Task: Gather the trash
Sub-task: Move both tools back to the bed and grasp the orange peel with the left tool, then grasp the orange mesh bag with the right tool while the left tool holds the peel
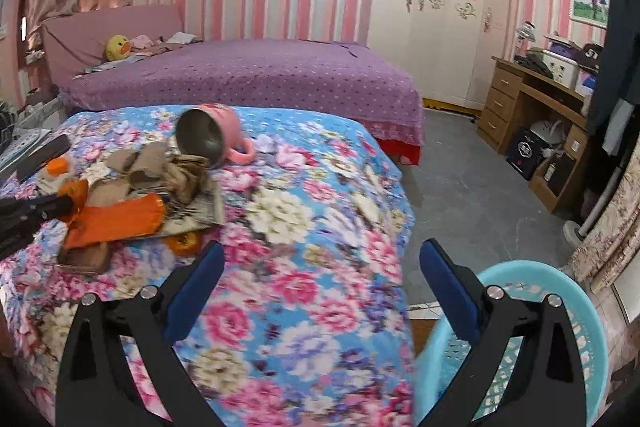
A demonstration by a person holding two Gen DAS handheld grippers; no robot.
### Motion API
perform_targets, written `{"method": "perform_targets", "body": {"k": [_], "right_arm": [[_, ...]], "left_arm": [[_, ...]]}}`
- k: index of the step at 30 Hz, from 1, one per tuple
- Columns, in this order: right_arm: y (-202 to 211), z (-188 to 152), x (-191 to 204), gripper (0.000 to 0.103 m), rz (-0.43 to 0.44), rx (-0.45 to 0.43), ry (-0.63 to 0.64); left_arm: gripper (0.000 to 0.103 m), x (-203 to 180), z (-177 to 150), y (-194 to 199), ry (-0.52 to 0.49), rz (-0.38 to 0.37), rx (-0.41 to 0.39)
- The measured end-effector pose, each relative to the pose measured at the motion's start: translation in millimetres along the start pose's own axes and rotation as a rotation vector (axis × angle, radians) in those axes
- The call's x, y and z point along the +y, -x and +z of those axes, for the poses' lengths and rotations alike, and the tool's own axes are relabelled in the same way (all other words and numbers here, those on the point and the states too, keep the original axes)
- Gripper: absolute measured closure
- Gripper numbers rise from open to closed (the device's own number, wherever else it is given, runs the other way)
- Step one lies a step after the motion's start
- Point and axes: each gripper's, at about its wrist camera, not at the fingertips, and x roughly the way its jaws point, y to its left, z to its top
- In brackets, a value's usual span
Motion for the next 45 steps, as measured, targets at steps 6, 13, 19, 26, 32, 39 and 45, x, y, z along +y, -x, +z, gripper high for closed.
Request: {"method": "perform_targets", "body": {"k": [6, 13, 19, 26, 32, 39, 45], "right_arm": [[-3, 5, 40, 0.007, 0.078, -0.001, 0.040], [-20, 11, 85, 0.011, 0.176, 0.025, 0.072], [-45, 12, 111, 0.024, 0.222, 0.083, 0.067], [-58, 8, 136, 0.071, 0.228, 0.122, 0.125], [-45, 7, 142, 0.101, 0.214, 0.070, 0.182], [-20, 19, 122, 0.102, 0.258, -0.007, 0.120], [-12, 23, 113, 0.101, 0.285, -0.014, 0.096]], "left_arm": [[0.090, 36, -1, 18, 0.047, 0.042, -0.016], [0.090, 84, -10, 22, 0.093, 0.109, -0.009], [0.090, 116, -13, 21, 0.149, 0.129, 0.004], [0.090, 113, -12, 27, 0.134, 0.110, -0.012], [0.090, 112, -11, 33, 0.141, 0.101, -0.028], [0.090, 110, -9, 39, 0.144, 0.098, -0.045], [0.090, 107, -8, 43, 0.154, 0.089, -0.059]]}}
